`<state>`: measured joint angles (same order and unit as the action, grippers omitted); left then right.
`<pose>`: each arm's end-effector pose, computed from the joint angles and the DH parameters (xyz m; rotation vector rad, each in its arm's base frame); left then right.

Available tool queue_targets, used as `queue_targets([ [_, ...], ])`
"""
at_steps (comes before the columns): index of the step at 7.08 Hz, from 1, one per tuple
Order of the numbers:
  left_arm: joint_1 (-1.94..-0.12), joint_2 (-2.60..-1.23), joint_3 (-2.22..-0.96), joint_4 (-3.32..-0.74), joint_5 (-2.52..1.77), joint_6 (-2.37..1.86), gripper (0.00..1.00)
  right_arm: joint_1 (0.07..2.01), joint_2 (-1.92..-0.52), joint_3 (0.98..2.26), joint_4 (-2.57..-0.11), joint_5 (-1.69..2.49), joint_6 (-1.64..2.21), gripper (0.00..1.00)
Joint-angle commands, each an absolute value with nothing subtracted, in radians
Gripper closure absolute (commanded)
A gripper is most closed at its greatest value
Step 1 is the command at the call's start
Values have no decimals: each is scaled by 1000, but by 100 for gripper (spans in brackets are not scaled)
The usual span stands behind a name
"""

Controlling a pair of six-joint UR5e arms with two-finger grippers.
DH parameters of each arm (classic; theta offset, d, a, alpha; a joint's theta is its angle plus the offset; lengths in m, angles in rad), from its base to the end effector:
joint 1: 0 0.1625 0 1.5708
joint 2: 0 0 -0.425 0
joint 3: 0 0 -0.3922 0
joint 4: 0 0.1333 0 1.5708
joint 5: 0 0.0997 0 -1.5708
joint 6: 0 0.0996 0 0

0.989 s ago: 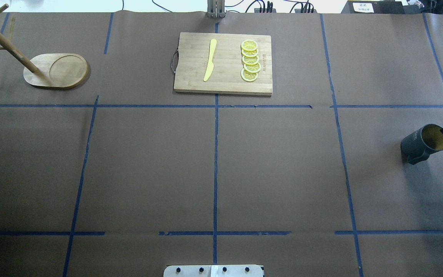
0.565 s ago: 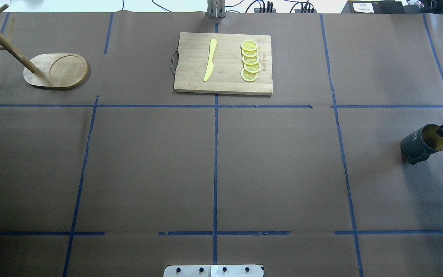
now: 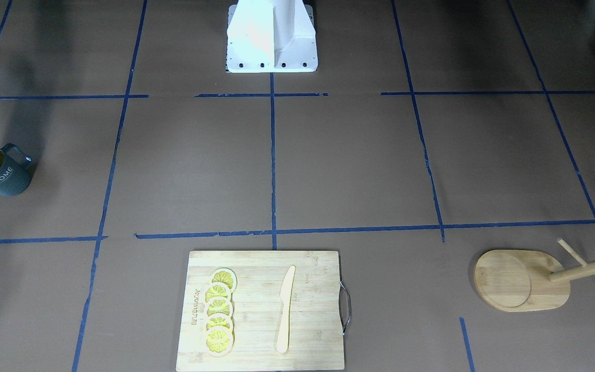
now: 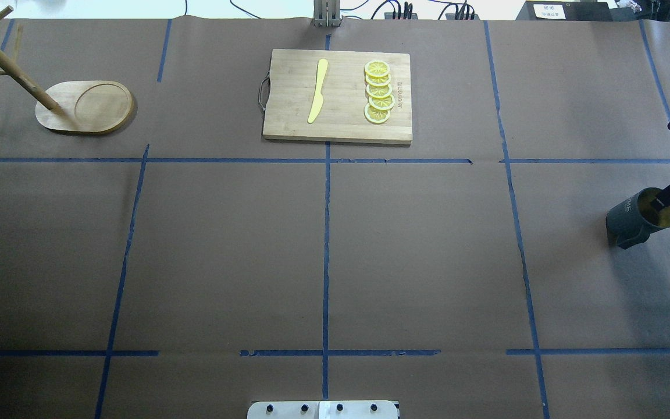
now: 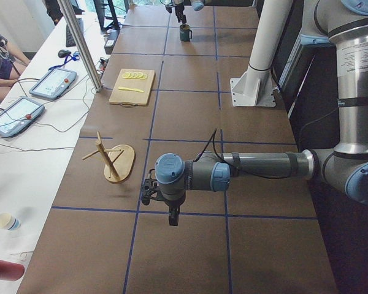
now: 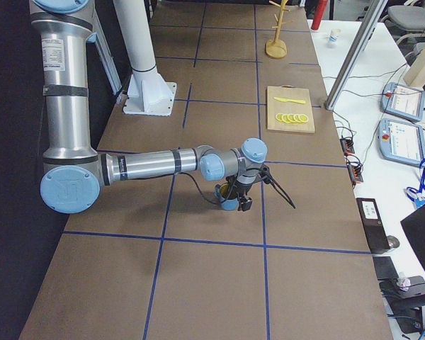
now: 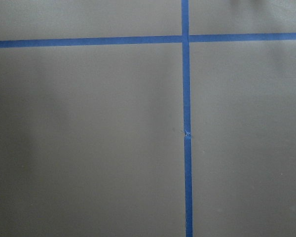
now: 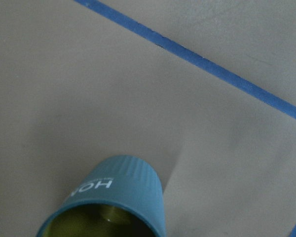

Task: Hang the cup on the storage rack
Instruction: 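Grasp the teal mug by its handle with the right gripper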

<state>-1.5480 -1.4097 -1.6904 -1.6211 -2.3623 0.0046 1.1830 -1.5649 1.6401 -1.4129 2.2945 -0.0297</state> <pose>-0.0528 -0.4253 0.6674 0.0011 0.7916 0.0294 -0.1297 -0.4956 0.6076 0.0919 -0.7560 -0.4817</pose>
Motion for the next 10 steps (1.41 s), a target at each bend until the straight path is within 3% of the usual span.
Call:
queue_targets([
  [1,-1548,-1410,-1690,-1620,-2362,5,0,1183,-1578,1563,-1181,2289,90,0],
  [4,-1548,-1410,-1690,-1621,-2362,5,0,1183,-1624,1571,-1120,2290,101,1],
  [5,-1548,-1410,-1690,-1621,-2362,5,0,1180,-1634,1571,-1115,2290,103,6],
  [7,-1548,-1410,-1690,-1621,-2362,5,0,1166,-1632,1574,-1115,2289,110,35],
  [9,-1548,-1410,-1690,-1620,-2362,5,0,1152,-1632,1580,-1100,2289,109,84],
  [10,-1548,-1410,-1689,-1620,-2362,5,0,1149,-1631,1580,-1097,2287,110,91],
])
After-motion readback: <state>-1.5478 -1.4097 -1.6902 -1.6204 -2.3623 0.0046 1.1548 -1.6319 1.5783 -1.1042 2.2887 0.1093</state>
